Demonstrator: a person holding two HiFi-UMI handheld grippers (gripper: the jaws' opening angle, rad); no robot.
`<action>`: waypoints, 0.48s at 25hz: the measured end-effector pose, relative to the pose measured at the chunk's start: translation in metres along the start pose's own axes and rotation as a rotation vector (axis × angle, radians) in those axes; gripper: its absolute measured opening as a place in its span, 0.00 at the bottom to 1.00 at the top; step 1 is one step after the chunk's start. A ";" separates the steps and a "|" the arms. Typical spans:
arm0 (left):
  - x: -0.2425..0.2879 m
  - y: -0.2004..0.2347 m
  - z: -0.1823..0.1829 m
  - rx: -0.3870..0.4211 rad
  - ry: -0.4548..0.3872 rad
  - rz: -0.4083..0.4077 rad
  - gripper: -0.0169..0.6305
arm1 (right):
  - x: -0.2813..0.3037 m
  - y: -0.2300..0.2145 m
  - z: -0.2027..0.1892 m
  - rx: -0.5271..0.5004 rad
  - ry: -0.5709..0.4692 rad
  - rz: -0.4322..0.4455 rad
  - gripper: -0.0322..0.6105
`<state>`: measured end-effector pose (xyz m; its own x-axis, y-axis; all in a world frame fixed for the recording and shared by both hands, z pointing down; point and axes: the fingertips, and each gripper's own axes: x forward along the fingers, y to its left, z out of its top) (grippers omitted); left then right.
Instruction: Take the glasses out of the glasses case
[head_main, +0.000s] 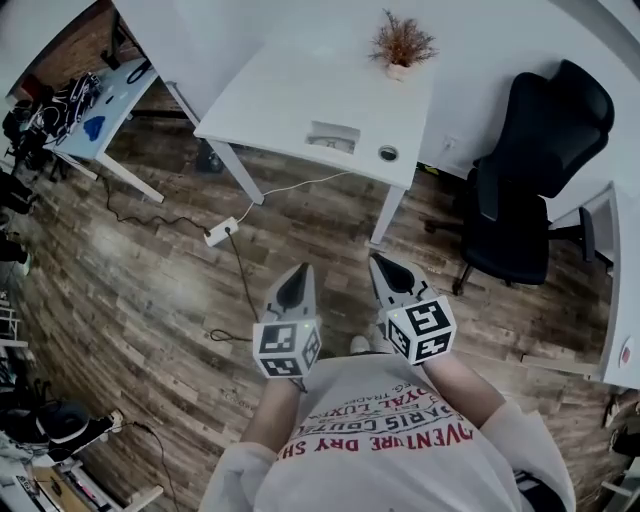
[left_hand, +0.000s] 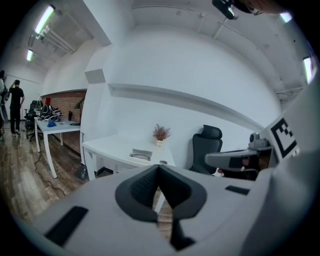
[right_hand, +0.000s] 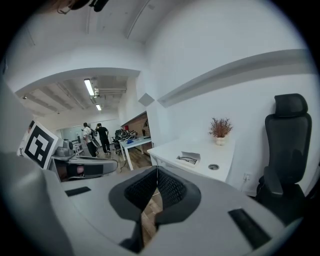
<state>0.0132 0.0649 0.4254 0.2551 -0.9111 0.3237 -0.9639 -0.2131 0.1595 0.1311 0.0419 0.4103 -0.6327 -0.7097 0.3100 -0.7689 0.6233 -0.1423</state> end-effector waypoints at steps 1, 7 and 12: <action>0.008 -0.001 0.002 0.000 0.004 0.001 0.03 | 0.004 -0.009 0.001 0.004 0.004 -0.004 0.07; 0.041 0.006 0.011 0.000 0.016 0.008 0.03 | 0.030 -0.035 -0.001 0.025 0.041 -0.005 0.07; 0.078 0.020 0.019 0.000 0.028 -0.031 0.03 | 0.061 -0.049 0.004 0.020 0.054 -0.027 0.07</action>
<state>0.0124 -0.0174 0.4366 0.2867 -0.8939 0.3445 -0.9555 -0.2410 0.1699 0.1299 -0.0339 0.4327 -0.6063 -0.7069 0.3643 -0.7875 0.5973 -0.1519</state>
